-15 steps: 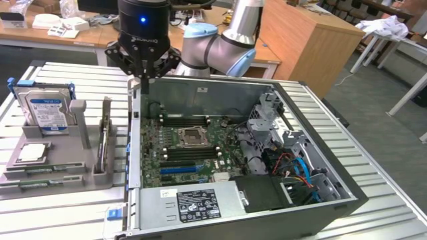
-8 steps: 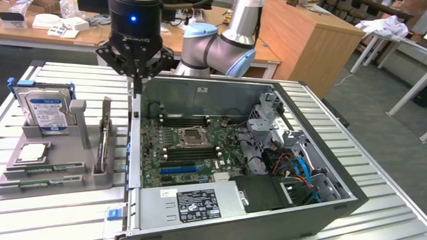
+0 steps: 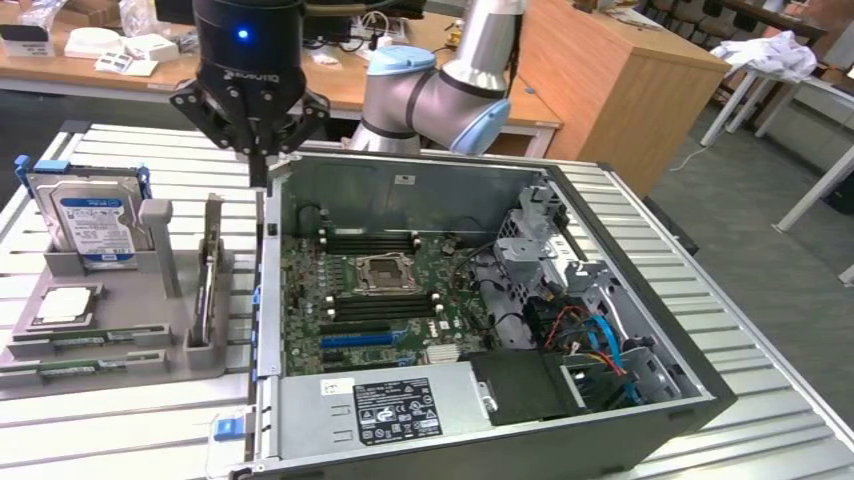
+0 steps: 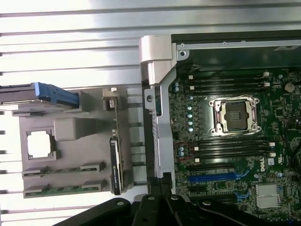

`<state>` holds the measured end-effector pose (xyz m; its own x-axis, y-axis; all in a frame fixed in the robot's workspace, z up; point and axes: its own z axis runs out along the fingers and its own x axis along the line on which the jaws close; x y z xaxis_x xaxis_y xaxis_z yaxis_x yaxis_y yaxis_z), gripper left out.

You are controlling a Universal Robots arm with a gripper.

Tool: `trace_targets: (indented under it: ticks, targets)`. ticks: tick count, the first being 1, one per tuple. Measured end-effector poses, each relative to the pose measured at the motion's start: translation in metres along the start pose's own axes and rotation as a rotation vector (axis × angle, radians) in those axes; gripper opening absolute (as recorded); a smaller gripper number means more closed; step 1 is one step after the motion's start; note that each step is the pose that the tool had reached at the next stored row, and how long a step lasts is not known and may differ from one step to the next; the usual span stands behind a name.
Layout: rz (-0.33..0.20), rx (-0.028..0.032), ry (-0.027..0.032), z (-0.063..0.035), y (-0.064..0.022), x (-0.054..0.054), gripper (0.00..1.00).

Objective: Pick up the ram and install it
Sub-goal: 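Reach for the ram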

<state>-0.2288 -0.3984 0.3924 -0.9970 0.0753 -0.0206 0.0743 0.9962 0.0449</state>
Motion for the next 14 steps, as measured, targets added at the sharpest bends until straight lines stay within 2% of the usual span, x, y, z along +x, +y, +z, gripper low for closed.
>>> trace_targets:
  ticks: [14]
  targets:
    - [0.0, 0.0003, 0.003, 0.0, -0.0016, 0.026, 0.11]
